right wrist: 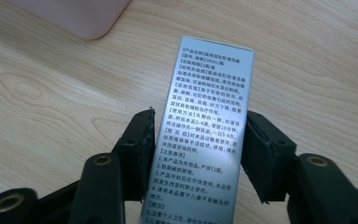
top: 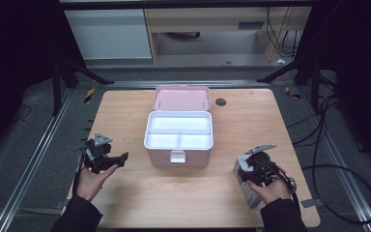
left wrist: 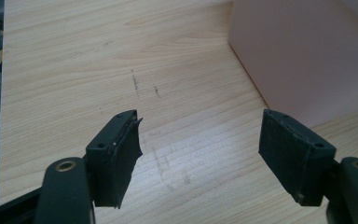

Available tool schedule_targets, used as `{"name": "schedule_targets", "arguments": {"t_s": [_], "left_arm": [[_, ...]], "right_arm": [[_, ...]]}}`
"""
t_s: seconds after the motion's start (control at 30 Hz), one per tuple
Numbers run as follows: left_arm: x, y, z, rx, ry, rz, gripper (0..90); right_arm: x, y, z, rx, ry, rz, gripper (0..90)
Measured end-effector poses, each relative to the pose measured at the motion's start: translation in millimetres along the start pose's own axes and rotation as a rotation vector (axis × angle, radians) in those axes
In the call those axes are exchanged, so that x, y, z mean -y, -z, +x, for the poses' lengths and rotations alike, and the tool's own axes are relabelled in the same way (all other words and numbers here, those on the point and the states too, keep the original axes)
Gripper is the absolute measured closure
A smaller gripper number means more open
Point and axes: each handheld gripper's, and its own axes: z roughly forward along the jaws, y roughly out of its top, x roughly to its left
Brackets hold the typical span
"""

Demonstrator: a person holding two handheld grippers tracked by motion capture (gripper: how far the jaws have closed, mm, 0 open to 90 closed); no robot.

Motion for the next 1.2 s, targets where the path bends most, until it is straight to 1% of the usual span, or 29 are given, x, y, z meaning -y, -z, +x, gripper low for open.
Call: {"name": "schedule_targets", "arguments": {"t_s": [0.07,0.1,0.13,0.17,0.27,0.3,0.37,0.5,0.57,0.63,0.73,0.83,1.0,1.07,1.17,1.2], "left_arm": [[0.3,-0.8,0.0,0.0,-0.003,0.004,28.7],[0.4,-1.0,0.0,0.0,-0.002,0.006,28.8],[0.5,-1.2,-0.1,0.002,0.0,0.007,28.8],[0.6,-1.3,-0.1,0.003,0.0,0.008,28.8],[0.8,-1.2,-0.2,0.003,0.0,0.01,28.9],[0.8,-1.3,0.1,0.003,-0.005,0.014,28.9],[1.2,-1.8,-0.1,0.003,-0.004,0.017,28.9],[1.5,-2.0,-0.4,0.004,-0.004,0.021,29.0],[1.3,-2.4,-0.2,0.005,-0.006,0.024,29.1],[1.6,-3.4,-0.3,0.006,-0.004,0.025,29.1],[1.9,-4.4,-0.7,0.007,-0.011,0.034,29.2],[1.9,-5.0,-2.0,0.008,-0.015,0.037,29.2],[1.7,-5.4,-2.0,0.01,-0.017,0.038,29.5],[1.6,-5.4,-1.8,0.009,-0.017,0.038,29.6],[1.3,-5.4,-1.9,0.011,-0.018,0.037,29.8],[1.1,-5.4,-2.1,0.011,-0.018,0.037,29.8]], "right_arm": [[-0.5,0.1,-0.8,-0.001,-0.003,0.002,49.6],[-0.4,0.1,-0.8,0.001,-0.002,0.002,47.3],[-0.4,0.4,-0.5,0.009,0.001,0.001,42.3],[-0.4,1.1,0.1,0.025,0.0,0.007,40.0],[1.6,5.4,0.9,0.041,-0.006,0.016,40.4],[3.0,6.3,0.6,0.039,-0.01,0.02,40.4],[5.7,5.2,0.5,0.019,-0.026,0.057,40.5],[7.6,-0.4,0.1,-0.009,-0.038,0.115,44.5],[7.9,-2.2,-0.7,-0.027,-0.043,0.14,48.6],[7.6,-3.9,-1.9,-0.033,-0.042,0.161,50.4],[6.1,-6.1,-1.4,-0.031,-0.042,0.181,51.1],[4.2,-7.9,0.1,-0.014,-0.029,0.2,53.8],[0.7,-7.2,-0.5,-0.021,-0.028,0.218,55.8],[-0.8,-5.2,-3.5,-0.022,-0.022,0.207,55.9],[-4.2,1.0,-14.3,0.002,-0.035,0.18,55.9],[-4.5,2.6,-18.9,0.013,-0.046,0.171,55.9]]}}
